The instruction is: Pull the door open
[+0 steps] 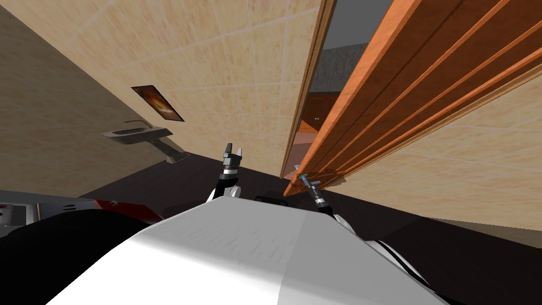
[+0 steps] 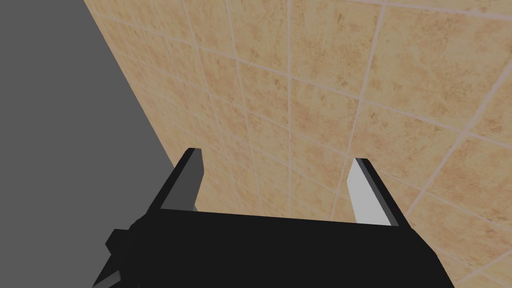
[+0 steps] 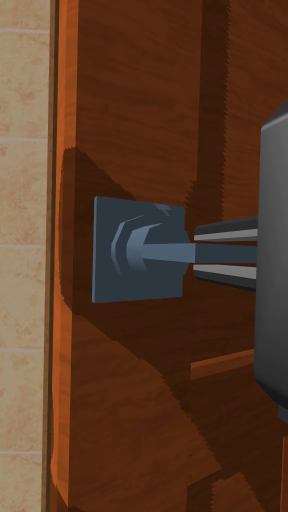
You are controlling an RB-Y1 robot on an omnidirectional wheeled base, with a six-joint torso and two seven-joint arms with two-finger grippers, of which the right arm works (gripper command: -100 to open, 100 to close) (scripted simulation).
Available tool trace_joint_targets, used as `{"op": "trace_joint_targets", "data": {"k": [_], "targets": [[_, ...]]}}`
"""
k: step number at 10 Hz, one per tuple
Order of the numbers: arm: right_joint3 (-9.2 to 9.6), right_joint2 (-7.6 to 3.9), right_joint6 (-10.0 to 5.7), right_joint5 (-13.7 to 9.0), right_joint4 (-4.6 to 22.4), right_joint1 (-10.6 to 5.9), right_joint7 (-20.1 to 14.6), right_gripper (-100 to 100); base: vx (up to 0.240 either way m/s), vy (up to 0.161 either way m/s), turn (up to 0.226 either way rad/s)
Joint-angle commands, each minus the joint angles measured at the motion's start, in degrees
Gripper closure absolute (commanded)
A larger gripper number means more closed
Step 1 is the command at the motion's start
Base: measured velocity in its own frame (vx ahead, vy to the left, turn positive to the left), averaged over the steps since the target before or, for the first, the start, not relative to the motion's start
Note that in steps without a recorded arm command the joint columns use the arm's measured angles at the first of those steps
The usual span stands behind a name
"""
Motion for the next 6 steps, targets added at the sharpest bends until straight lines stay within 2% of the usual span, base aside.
{"op": "trace_joint_targets", "data": {"k": [1, 2, 3, 4, 5, 6], "targets": [[0.67, -0.28, -1.77, 0.5, 0.1, 0.83, -0.2, 100, -0.012, 0.003, -0.059], [1.02, -0.54, -2.51, 0.8, 0.0, 1.21, -0.3, 100, -0.009, -0.012, -0.071], [1.78, -1.09, -4.1, 1.4, -0.1, 2.03, -0.6, 100, -0.012, -0.04, -0.104], [1.78, -1.09, -4.1, 1.4, -0.1, 2.03, -0.6, 100, -0.016, -0.035, -0.05], [2.55, -1.66, -5.72, 2.0, -0.3, 2.87, -0.9, 100, -0.021, -0.047, -0.053], [2.55, -1.66, -5.55, 2.0, -1.8, 2.87, -0.9, 100, -0.023, -0.044, -0.041]]}}
